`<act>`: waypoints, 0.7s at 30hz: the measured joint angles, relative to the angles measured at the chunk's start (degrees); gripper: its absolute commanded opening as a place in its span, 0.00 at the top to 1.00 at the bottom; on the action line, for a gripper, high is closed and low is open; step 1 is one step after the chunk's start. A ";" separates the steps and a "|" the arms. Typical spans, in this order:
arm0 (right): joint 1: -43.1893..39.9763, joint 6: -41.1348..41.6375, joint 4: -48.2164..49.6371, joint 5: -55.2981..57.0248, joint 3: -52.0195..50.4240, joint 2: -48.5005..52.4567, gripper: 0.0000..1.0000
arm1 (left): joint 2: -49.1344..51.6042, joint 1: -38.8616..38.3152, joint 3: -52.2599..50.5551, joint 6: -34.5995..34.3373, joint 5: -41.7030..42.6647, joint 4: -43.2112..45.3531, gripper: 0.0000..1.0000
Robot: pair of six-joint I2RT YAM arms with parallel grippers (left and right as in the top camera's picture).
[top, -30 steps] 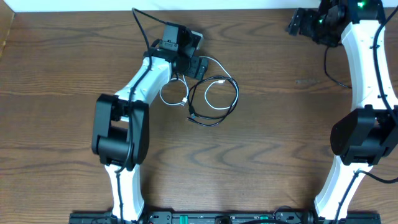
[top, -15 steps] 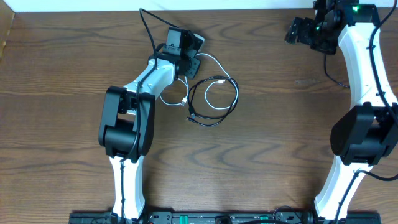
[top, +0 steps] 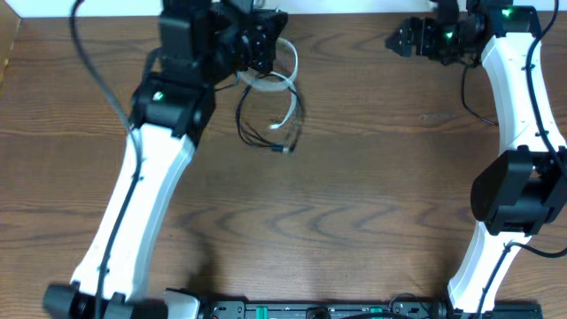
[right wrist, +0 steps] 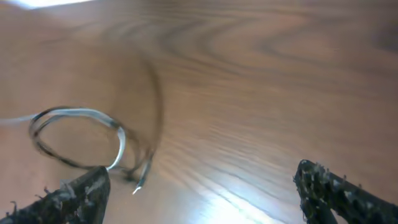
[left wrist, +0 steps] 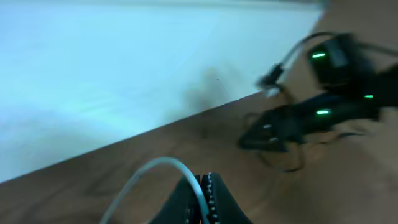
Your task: Untangle cables
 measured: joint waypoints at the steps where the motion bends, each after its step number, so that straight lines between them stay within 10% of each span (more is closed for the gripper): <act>1: 0.02 -2.12 0.11 -3.13 -0.02 -0.42 0.03 | -0.74 0.00 0.00 -0.39 1.07 0.02 0.93; 21: 4.11 -9.38 -4.11 -13.11 -0.11 -8.83 0.01 | -9.20 0.00 -0.59 -25.05 4.22 34.40 0.93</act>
